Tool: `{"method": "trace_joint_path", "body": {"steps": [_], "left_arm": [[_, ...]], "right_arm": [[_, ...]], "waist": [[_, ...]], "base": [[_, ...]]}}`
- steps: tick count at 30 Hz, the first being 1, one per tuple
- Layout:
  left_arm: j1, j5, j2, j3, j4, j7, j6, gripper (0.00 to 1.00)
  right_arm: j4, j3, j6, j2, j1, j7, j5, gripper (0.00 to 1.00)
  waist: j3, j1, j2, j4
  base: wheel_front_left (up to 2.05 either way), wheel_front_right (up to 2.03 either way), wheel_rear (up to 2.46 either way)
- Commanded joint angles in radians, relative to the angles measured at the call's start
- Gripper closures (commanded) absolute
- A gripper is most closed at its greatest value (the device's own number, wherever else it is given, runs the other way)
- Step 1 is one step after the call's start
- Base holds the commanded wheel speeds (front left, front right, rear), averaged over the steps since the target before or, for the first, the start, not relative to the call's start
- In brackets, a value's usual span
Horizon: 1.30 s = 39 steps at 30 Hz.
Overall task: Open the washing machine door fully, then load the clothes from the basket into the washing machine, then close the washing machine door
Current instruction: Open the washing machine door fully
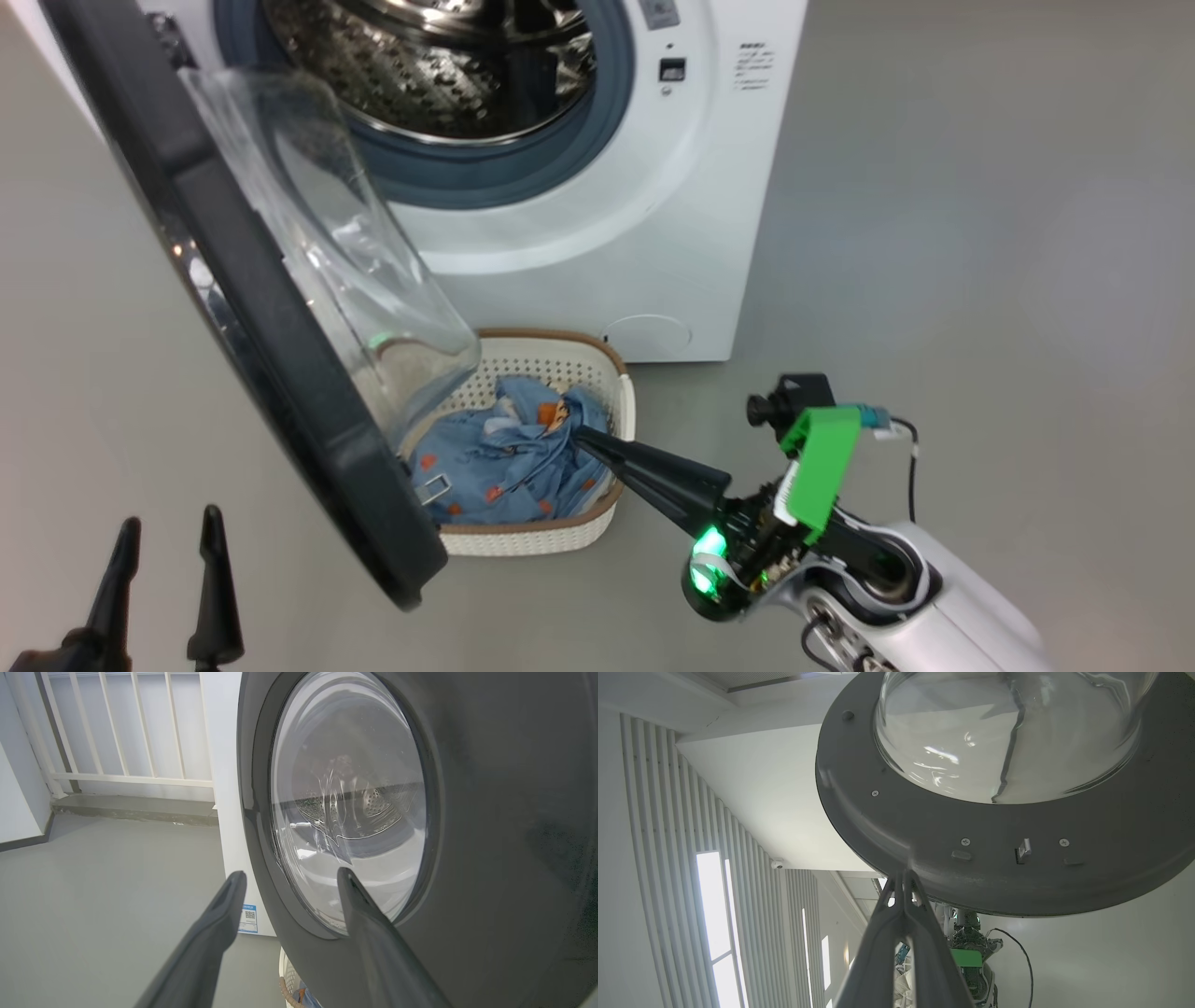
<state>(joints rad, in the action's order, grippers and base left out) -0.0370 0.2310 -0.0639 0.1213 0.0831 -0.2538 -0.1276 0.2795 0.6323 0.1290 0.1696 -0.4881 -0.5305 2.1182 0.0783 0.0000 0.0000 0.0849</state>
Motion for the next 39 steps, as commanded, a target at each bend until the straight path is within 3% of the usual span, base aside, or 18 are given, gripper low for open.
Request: {"method": "trace_joint_path", "body": {"steps": [1,3,6,7,8,17,23,24,28,32,39], "left_arm": [[0.007,-0.007,-0.014,0.040,-0.033,-0.008,-0.003,0.00],[-0.006,-0.008,-0.011,0.049,-0.038,-0.008,-0.003,0.00],[-0.020,-0.010,-0.007,0.056,-0.047,-0.008,-0.003,0.00],[-0.023,-0.011,-0.006,0.058,-0.049,-0.008,-0.003,0.00],[-0.026,-0.012,-0.005,0.059,-0.051,-0.008,-0.003,0.00],[-0.036,-0.017,-0.001,0.062,-0.059,-0.008,-0.003,0.00],[-0.036,-0.018,0.000,0.057,-0.061,-0.008,-0.003,0.00],[-0.036,-0.018,0.000,0.057,-0.061,-0.008,-0.003,0.00],[-0.037,-0.013,0.001,0.055,-0.061,-0.008,-0.003,0.00],[-0.036,-0.013,0.002,0.052,-0.064,-0.008,-0.003,0.00],[-0.035,-0.014,0.004,0.047,-0.066,-0.008,-0.003,0.00]], "right_arm": [[-0.038,-0.010,0.002,-0.008,0.024,0.016,0.013,1.00],[-0.055,-0.036,0.002,-0.007,0.054,0.038,0.010,1.00],[-0.077,-0.096,0.002,-0.014,0.089,0.106,-0.010,0.53],[-0.087,-0.120,0.002,-0.016,0.098,0.135,-0.027,0.21],[-0.097,-0.148,0.002,-0.020,0.107,0.166,-0.046,0.00],[-0.176,-0.347,0.002,-0.064,0.152,0.385,-0.246,0.00],[-0.189,-0.390,0.002,-0.031,0.139,0.604,-0.565,0.00],[-0.189,-0.390,0.002,-0.031,0.139,0.604,-0.565,0.00],[-0.168,-0.366,0.002,0.018,0.124,0.755,-0.812,0.00],[-0.142,-0.404,0.002,0.028,0.117,0.790,-1.037,0.00],[-0.213,-0.588,0.002,-0.048,0.181,0.792,-1.509,0.00]], "waist": [[-0.028,0.0000,0.0000,-0.030],[-0.036,0.0000,0.0000,-0.043],[-0.042,0.0000,0.0000,-0.060],[-0.043,0.0000,0.0000,-0.065],[-0.044,0.0000,0.0000,-0.069],[-0.047,0.0000,0.0000,-0.100],[-0.047,0.0000,0.0000,-0.107],[-0.047,0.0000,0.0000,-0.107],[-0.047,0.0000,0.0000,-0.109],[-0.045,0.0000,0.0000,-0.108],[-0.041,0.0000,0.0000,-0.102]], "base": [[0.00,0.00,0.00],[0.00,0.00,0.00],[0.00,0.00,0.00],[0.00,0.00,0.00],[0.00,0.00,0.00],[0.00,0.00,0.00],[0.00,0.00,0.00],[0.00,0.00,0.00],[0.00,0.00,0.00],[0.00,0.00,0.00],[0.00,0.00,0.00]]}}
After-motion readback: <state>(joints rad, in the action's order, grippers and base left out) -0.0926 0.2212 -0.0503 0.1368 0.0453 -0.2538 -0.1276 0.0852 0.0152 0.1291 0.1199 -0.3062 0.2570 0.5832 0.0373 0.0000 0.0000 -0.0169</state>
